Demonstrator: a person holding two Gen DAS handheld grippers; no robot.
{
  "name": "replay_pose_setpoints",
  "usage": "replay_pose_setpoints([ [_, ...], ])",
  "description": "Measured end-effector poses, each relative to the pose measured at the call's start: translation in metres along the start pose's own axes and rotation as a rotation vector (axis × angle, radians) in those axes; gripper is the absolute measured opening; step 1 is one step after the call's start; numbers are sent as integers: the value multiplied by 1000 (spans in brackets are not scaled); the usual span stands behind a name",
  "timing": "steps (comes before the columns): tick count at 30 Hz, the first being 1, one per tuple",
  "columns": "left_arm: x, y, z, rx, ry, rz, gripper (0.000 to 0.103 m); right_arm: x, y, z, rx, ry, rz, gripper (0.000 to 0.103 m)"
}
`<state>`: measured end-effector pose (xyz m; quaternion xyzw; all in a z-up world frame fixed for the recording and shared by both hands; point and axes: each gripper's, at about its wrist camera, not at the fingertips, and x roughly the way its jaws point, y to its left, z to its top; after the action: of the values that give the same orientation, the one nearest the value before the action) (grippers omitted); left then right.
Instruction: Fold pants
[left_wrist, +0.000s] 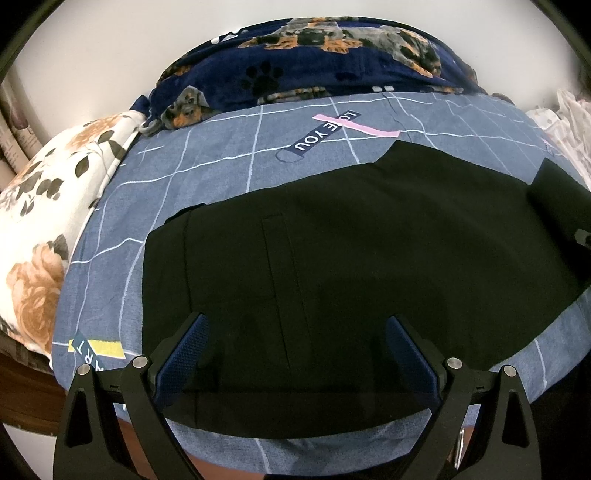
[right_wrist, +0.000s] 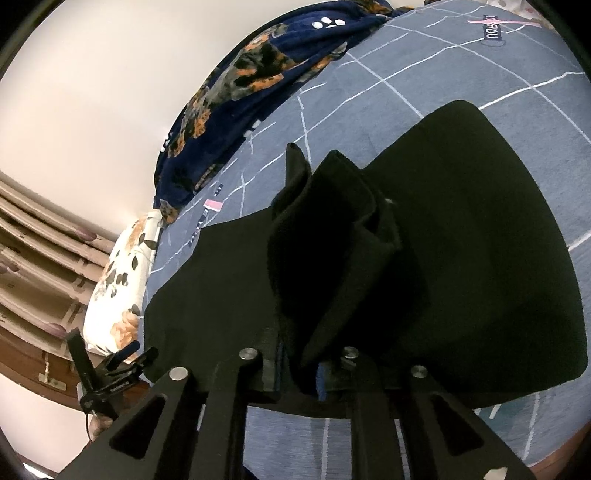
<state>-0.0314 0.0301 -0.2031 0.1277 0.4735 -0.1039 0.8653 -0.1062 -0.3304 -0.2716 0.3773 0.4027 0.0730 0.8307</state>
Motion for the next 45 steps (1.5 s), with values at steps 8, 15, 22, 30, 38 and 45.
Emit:
replay_pose_setpoints([
  [8,0,0,2,2,5,0,96,2,5,-2,-10,5,14,25],
  [15,0,0,2,1,9,0,96,4,6,-2,-14,18,24,29],
  [22,1,-1,4,3,12,0,96,8,13,-5,-42,43,36,44],
  [30,1,0,4,4,14,0,96,12,18,-7,-47,84,83,63],
  [38,-4,4,5,-6,4,14,96,13,22,-10,-28,128,172,71],
  [45,-25,10,11,-33,-62,11,96,-13,14,6,14,73,248,71],
])
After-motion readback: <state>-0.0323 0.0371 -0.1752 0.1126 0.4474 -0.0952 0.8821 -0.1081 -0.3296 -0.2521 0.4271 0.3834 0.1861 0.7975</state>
